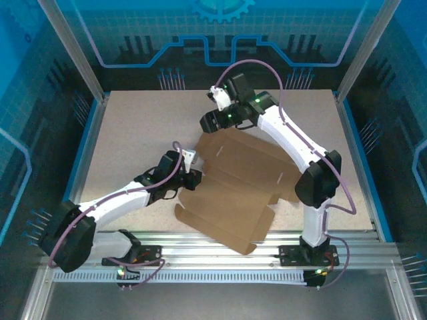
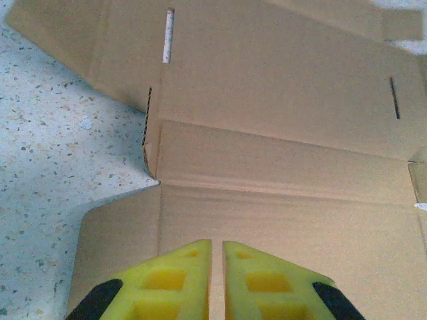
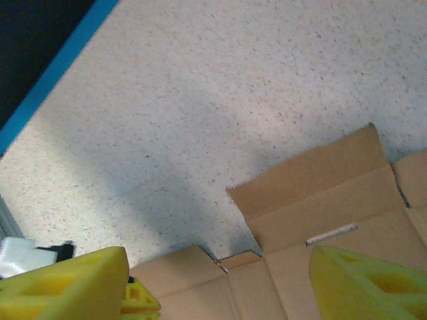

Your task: Fold the paper box

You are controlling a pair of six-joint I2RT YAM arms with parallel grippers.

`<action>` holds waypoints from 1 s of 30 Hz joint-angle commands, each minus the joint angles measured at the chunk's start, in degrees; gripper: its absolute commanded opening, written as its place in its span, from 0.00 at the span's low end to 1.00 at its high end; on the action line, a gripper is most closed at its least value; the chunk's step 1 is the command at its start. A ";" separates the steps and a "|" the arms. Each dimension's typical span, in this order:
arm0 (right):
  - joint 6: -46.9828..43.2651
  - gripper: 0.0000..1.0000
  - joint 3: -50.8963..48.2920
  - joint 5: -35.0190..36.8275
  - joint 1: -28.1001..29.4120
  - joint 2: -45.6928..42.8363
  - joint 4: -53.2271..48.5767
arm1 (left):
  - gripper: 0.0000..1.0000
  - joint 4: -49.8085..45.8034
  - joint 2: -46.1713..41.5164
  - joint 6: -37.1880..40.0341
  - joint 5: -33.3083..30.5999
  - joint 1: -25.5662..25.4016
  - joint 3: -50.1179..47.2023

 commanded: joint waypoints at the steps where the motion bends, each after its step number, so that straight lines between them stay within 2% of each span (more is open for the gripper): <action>1: 0.54 0.74 -0.85 1.89 -1.01 -0.73 -2.02 | 0.15 -0.10 -0.06 -0.02 -0.82 0.42 -0.16; 4: -0.33 0.73 -7.63 -4.36 -3.90 -3.73 -1.53 | 0.18 -4.45 -0.55 -0.69 -0.55 0.83 3.22; 6: 0.32 0.73 -15.38 -2.29 -4.43 -8.13 -0.08 | 0.20 -9.20 0.51 -0.89 -0.21 1.63 6.90; 11: 6.48 0.67 -39.56 -1.63 -4.89 -21.21 13.20 | 0.30 -16.44 6.22 1.35 4.03 5.14 15.57; 17: 13.21 0.61 -60.15 -4.61 -3.80 -29.32 28.95 | 0.34 -26.95 19.03 7.16 9.31 9.64 31.33; 23: 17.62 0.55 -72.36 -7.04 -3.32 -31.66 39.95 | 0.40 -37.89 35.20 12.28 9.60 12.04 52.23; 26: 18.94 0.52 -75.60 -5.39 -3.25 -32.13 41.73 | 0.42 -42.35 42.06 14.62 8.87 12.91 62.08; 30: 18.94 0.50 -76.50 -5.19 -4.39 -32.55 41.58 | 0.43 -43.89 49.59 13.77 12.74 14.34 71.59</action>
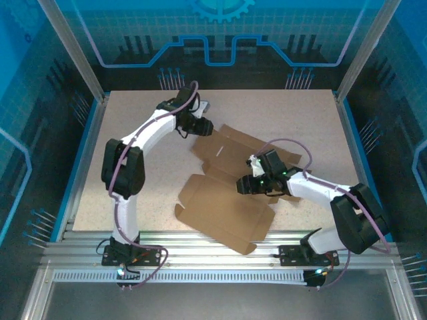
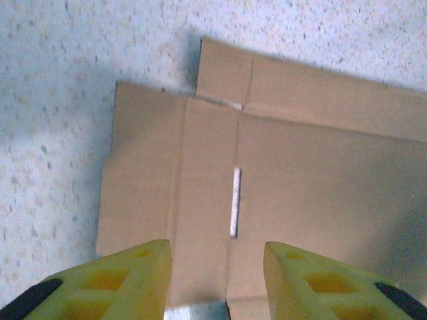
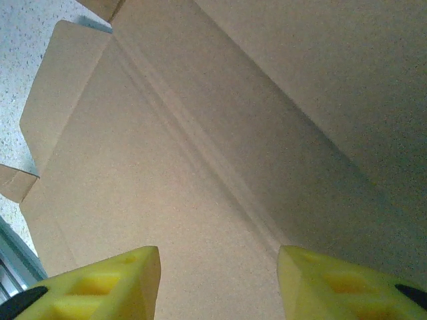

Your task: Fold the paper box

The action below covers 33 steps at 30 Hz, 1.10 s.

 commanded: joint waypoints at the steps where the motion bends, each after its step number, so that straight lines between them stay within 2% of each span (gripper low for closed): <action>1: 1.53 0.50 -0.04 -0.05 -0.59 -1.90 3.26 | 0.44 -6.26 5.23 0.71 5.02 0.99 7.73; 5: 3.23 0.45 -0.46 4.61 -2.05 -3.05 3.32 | 0.50 -2.99 9.77 -4.82 8.91 0.23 13.49; 10: 3.71 0.34 1.07 2.33 -8.20 -1.87 6.73 | 0.58 4.12 14.31 -12.85 10.42 -0.57 15.83; 16: 2.95 0.25 6.31 0.92 -14.54 4.35 8.67 | 0.68 9.60 18.96 -20.16 9.83 -2.58 18.24; 19: 3.28 0.18 9.02 0.48 -17.28 8.69 8.30 | 0.73 10.76 20.92 -21.82 6.70 -3.35 19.41; 25: 2.17 0.00 12.93 0.27 -18.58 15.47 5.83 | 0.73 10.63 24.58 -21.74 2.42 -4.61 23.23; 33: 2.34 0.00 13.73 1.19 -18.53 18.43 4.40 | 0.75 10.73 24.90 -17.38 -8.01 -6.38 23.73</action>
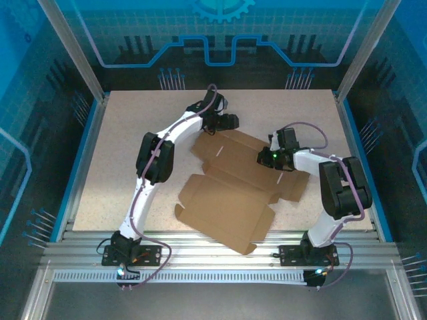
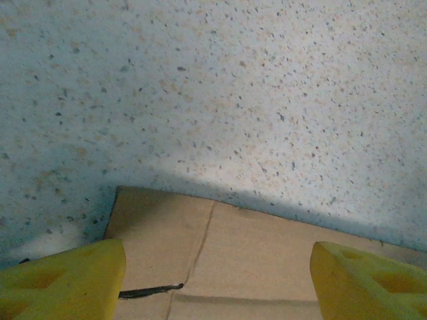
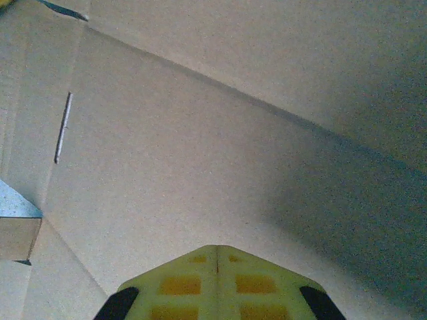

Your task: Fold the paper box

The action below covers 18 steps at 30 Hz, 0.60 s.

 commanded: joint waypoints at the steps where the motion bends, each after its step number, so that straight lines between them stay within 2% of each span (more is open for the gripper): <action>1: -0.46 0.00 1.22 -0.24 -0.35 1.45 -1.80 | 0.75 0.54 0.45 3.09 -7.09 -0.94 2.01; 3: -0.37 0.00 1.05 -0.36 -0.33 1.77 -1.70 | 0.75 0.99 0.24 4.02 -9.45 -1.38 1.58; 8: -0.11 0.00 0.78 -0.39 -0.33 2.55 -1.75 | 0.75 0.17 1.62 3.61 -10.43 -1.35 2.73; 18: 0.24 0.00 0.79 -0.93 -0.17 3.36 -1.55 | 0.75 -0.50 3.18 2.81 -9.75 -1.39 3.02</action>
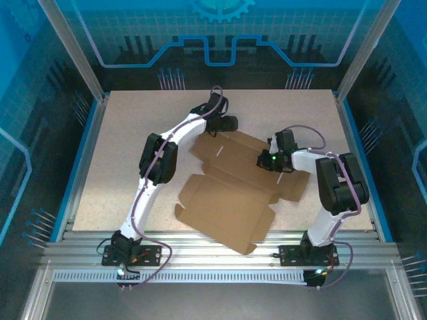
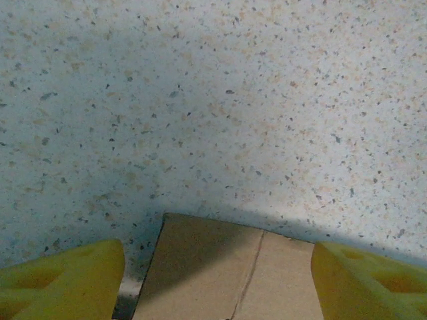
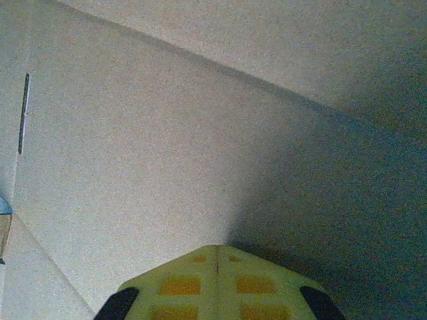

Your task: Fold the paper box

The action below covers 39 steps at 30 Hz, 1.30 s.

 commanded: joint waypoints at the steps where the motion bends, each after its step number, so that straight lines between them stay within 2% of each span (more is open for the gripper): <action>1: 0.18 0.00 0.81 -0.60 -0.16 0.78 -0.85 | 0.75 -0.91 1.37 0.34 0.05 -0.04 2.14; 7: 0.23 0.00 0.67 -0.47 -0.18 1.19 -0.63 | 0.72 2.46 0.24 0.81 8.25 0.08 0.14; 24: 0.67 0.00 0.60 -0.48 -0.08 2.50 -0.28 | 0.70 6.92 -7.50 1.79 9.92 -2.66 -5.85; 32: 0.77 0.00 0.61 -0.48 -0.08 2.57 -0.29 | 0.69 6.97 -7.43 1.00 9.56 -4.01 -5.87; 39: 0.65 0.00 0.87 -0.57 -0.10 2.81 -0.45 | 0.68 7.66 -4.91 -1.35 12.92 -4.08 -4.34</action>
